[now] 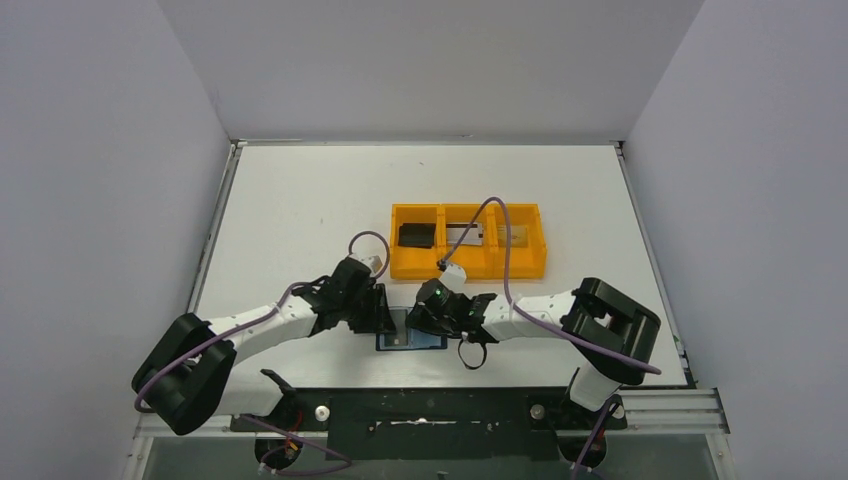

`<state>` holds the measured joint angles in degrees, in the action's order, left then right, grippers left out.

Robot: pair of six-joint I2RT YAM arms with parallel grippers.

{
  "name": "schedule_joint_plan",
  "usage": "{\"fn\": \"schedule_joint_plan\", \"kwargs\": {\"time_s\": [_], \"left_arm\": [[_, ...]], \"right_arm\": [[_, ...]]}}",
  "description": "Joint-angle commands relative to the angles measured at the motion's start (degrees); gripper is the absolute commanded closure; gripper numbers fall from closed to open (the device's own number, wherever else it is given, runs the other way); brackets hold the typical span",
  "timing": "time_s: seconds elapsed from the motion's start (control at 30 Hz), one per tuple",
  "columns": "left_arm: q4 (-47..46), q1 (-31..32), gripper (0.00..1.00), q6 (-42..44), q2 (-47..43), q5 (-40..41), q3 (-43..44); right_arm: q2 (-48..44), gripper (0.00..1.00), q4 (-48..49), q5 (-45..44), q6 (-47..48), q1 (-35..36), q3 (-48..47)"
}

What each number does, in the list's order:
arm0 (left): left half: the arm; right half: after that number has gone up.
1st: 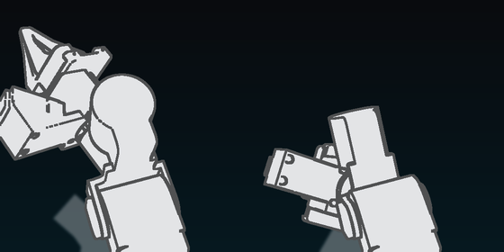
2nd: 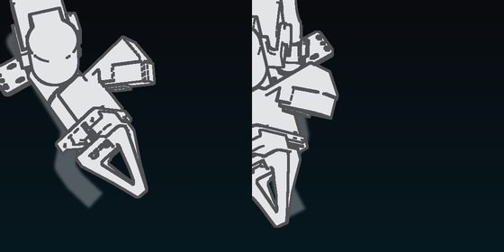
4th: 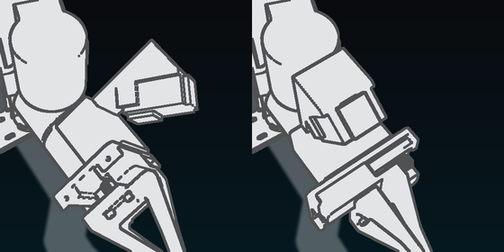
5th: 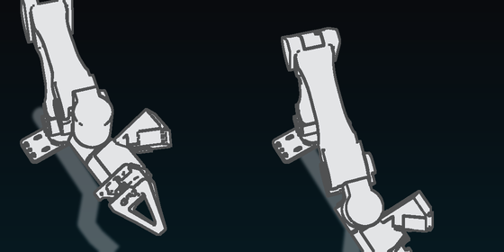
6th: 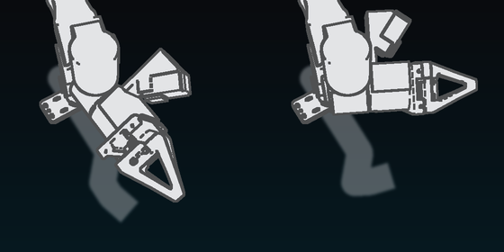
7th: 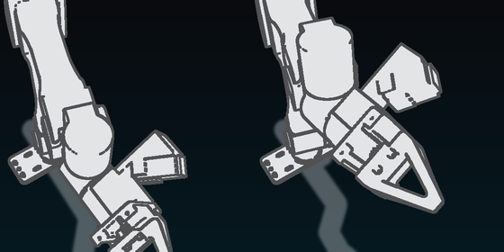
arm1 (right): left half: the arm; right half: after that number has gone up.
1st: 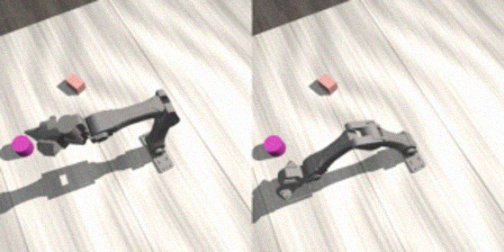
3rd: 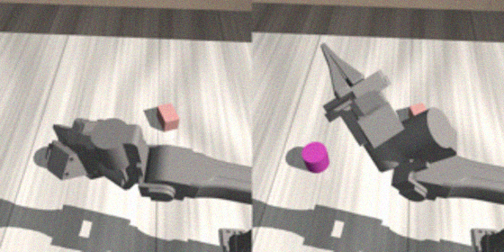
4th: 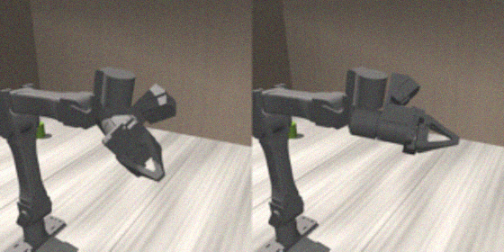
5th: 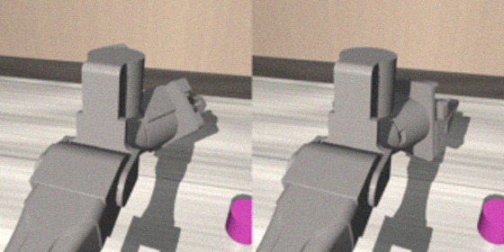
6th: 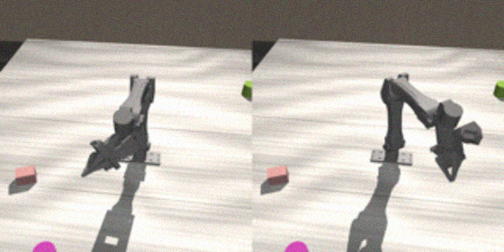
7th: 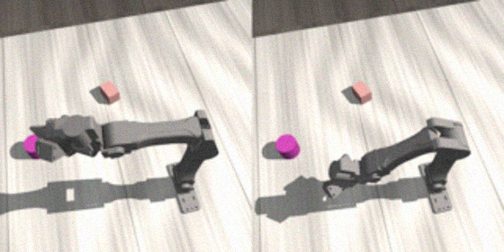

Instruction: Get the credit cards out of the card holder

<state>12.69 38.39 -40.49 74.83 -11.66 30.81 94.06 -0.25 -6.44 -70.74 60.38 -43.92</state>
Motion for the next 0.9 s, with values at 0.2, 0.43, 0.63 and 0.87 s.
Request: {"fn": "schedule_joint_plan", "kwargs": {"time_s": [0.2,0.43,0.63,0.87], "left_arm": [[-1.03,0.82,0.72,-1.9,-0.82,4.27,-4.34],[-1.06,0.81,0.75,-1.71,-1.43,4.62,-4.61],[-1.61,0.84,0.79,-1.85,-1.44,4.33,-4.64],[-0.92,0.81,0.85,-2.24,-1.44,5.83,-4.62]], "right_arm": [[-0.8,0.77,15.82,6.95,1.44,-1.17,4.02],[0.48,0.8,15.93,8.55,1.16,-1.94,4.12],[0.17,0.93,18.26,9.88,2.65,-1.93,4.32],[-1.35,1.0,19.51,9.29,2.17,-2.0,5.88]]}}
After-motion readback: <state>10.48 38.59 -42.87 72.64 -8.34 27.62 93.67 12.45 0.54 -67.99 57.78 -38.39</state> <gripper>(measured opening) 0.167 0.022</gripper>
